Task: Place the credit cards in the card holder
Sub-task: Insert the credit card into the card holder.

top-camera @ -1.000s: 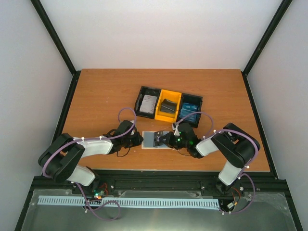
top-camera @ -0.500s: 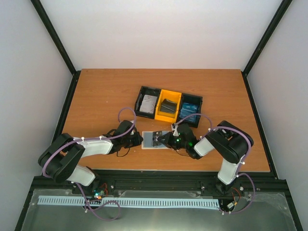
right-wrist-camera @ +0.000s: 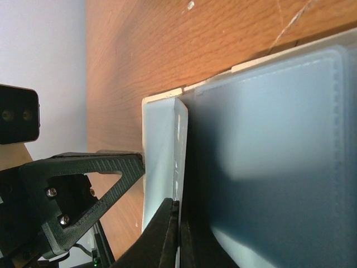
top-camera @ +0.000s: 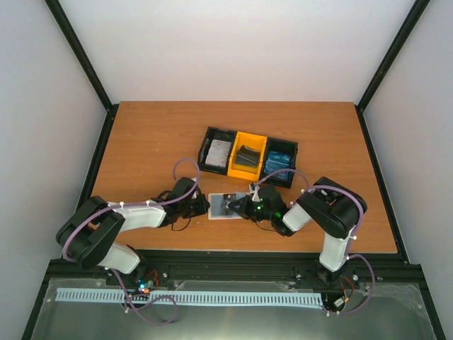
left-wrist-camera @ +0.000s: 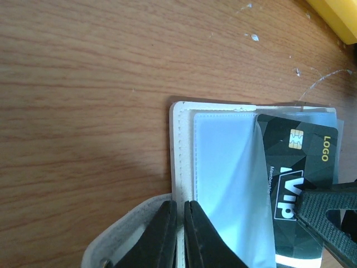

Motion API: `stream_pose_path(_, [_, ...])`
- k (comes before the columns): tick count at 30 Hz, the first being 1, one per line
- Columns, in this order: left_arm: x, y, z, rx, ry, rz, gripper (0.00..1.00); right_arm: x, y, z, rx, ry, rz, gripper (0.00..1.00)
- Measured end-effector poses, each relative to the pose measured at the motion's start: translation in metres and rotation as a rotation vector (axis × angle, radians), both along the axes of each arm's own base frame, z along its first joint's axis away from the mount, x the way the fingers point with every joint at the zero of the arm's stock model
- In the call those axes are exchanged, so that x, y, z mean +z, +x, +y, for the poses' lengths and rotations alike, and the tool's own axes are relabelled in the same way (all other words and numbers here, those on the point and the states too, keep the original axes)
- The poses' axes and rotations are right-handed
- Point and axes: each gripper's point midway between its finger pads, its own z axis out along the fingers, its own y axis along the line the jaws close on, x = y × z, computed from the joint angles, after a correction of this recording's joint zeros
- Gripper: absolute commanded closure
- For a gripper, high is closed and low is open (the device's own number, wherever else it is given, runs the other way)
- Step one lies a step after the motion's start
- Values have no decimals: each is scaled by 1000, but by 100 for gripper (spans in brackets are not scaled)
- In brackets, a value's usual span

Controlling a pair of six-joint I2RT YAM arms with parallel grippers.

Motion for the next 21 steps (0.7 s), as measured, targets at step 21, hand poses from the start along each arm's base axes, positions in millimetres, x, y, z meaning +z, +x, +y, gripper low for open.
stream_pose_path(21, [0, 1, 1, 8, 4, -3, 94, -1, -10, -1, 4, -21, 37, 97])
